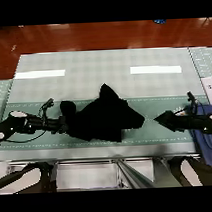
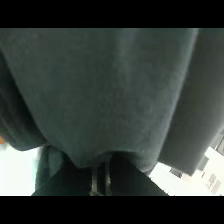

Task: Fold the shirts.

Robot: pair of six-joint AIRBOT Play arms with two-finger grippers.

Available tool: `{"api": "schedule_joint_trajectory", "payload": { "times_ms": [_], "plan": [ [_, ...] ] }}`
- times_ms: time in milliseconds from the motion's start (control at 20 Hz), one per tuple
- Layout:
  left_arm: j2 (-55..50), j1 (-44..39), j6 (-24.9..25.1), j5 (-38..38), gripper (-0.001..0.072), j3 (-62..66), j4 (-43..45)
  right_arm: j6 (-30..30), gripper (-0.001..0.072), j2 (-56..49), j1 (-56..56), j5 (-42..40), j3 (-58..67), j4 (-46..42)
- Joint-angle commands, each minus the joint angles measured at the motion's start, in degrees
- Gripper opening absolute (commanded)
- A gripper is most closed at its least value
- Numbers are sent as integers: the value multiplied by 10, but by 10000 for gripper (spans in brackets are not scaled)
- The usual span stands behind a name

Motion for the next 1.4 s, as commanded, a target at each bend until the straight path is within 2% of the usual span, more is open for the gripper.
{"api": "schedule_joint_trajectory", "payload": {
  "times_ms": [0,100,250,550,600,650,700,750,850,1000,1050,1150,1250,1350],
  "plan": [
    [-14,-9,18,-15,21,23,-13,4,403,0,77,-31,-29,47],
    [-14,-9,18,-16,21,29,-14,33,403,0,141,-85,-30,62],
    [-14,-9,18,-17,21,29,-13,35,403,-16,211,-156,-30,113],
    [-14,-9,18,-7,21,33,-14,5,402,-174,304,-232,25,153],
    [-14,-9,18,-6,21,39,-18,6,356,-204,315,-239,47,153],
    [-14,-9,18,-9,22,49,-28,-2,150,-229,323,-233,73,153],
    [-14,-9,18,-21,21,68,-40,-26,32,-246,329,-217,108,153],
    [-11,-9,18,-42,21,96,-51,-46,31,-250,330,-195,148,151],
    [7,-7,8,-94,21,174,-83,-37,30,-230,319,-157,244,100],
    [66,21,-5,-114,21,325,-146,57,30,-172,284,-115,446,-70],
    [86,37,-30,-99,21,385,-162,89,30,-158,274,-101,518,-126],
    [113,59,-80,-73,21,510,-160,110,30,-147,259,-51,677,-200],
    [128,75,-115,-71,21,634,-144,108,30,-147,257,13,814,-235],
    [145,86,-155,-74,21,739,-70,99,30,-141,257,74,918,-256]
  ]
}}
